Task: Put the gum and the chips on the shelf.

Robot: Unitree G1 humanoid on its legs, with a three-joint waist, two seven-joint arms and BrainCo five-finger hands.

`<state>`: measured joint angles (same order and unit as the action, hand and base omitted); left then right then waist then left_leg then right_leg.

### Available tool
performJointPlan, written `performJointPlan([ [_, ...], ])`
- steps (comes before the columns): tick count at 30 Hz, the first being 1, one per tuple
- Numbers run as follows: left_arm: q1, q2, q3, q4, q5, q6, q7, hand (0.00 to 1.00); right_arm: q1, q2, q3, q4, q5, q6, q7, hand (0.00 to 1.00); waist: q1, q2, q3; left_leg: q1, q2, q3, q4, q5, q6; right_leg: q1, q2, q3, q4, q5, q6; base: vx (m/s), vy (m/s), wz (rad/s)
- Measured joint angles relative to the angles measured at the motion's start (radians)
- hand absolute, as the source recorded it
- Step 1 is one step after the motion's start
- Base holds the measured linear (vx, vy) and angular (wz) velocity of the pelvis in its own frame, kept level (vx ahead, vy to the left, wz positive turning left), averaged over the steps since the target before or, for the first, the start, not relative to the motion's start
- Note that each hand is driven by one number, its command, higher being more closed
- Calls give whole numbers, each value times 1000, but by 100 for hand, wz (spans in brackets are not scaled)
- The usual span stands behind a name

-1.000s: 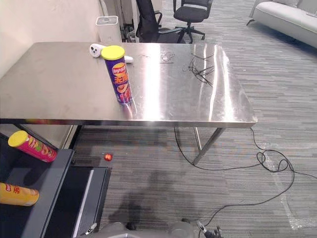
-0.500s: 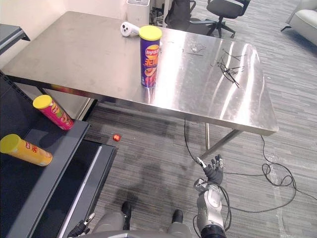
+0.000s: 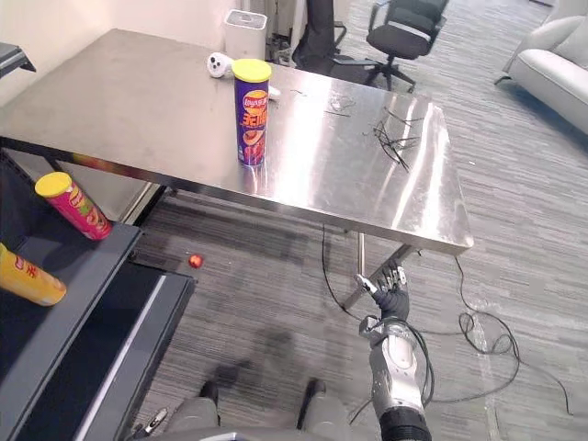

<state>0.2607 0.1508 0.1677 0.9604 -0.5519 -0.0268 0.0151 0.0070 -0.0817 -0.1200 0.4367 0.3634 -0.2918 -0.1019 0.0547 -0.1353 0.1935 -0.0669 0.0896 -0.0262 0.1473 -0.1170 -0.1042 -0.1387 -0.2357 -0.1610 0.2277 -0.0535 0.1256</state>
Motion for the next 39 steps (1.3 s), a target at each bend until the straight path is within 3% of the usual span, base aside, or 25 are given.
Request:
performJointPlan([
  [2, 5, -26, 6, -6, -39, 11, -14, 0, -5, 1, 8, -15, -2, 2, 0, 0, 9, 38, -6, 0, 45, -19, -6, 13, -27, 13, 47, -25, -28, -6, -6, 133, -231, 31],
  [5, 10, -53, 25, -4, -56, 14, -12, 0, 5, 2, 24, -41, -3, 17, 2, 0, 11, 73, -12, 17, 94, -51, -54, 33, -59, 58, 99, -72, -83, 6, -24, 151, -165, 21],
  [9, 11, -62, 25, -2, -56, 11, -7, 0, 36, 2, 27, -50, -3, 34, 2, 0, 10, 77, -13, 49, 101, -66, -84, 37, -66, 117, 109, -108, -126, 11, -30, 129, -45, 22],
  [14, 8, -65, -6, -2, -52, -7, 2, 0, 90, 3, 45, -89, -3, 42, 3, 0, 0, 98, -22, 57, 63, -66, -107, 56, -57, 172, 77, -156, -181, 20, -14, 76, 34, 26],
  [18, 8, -64, -15, -2, -50, -13, 2, 0, 104, 5, 49, -112, -3, 42, 32, 0, 1, 101, -24, 61, 62, -56, -117, 66, -58, 184, 75, -165, -192, 23, -10, 20, 14, 11],
  [25, 9, -53, -26, 20, -14, -18, 7, 0, 187, -9, 60, -291, -9, 75, 197, 0, -17, 113, -40, 94, 73, 1, -198, 109, -54, 177, 78, -155, -197, 24, -9, -40, -7, -7],
  [35, 1, -21, -66, 37, 23, -15, -1, 0, 232, -118, 251, -431, -9, 219, 469, 0, -24, 101, -62, 111, 66, 34, -225, 111, -51, 174, 75, -132, -211, 32, -2, 13, 7, -6],
  [39, -3, -15, -77, 38, 24, -13, -1, 0, 176, -152, 340, -497, -8, 237, 522, 0, -23, 100, -62, 110, 66, 34, -228, 111, -51, 174, 75, -135, -212, 32, -1, 40, 3, 3],
])
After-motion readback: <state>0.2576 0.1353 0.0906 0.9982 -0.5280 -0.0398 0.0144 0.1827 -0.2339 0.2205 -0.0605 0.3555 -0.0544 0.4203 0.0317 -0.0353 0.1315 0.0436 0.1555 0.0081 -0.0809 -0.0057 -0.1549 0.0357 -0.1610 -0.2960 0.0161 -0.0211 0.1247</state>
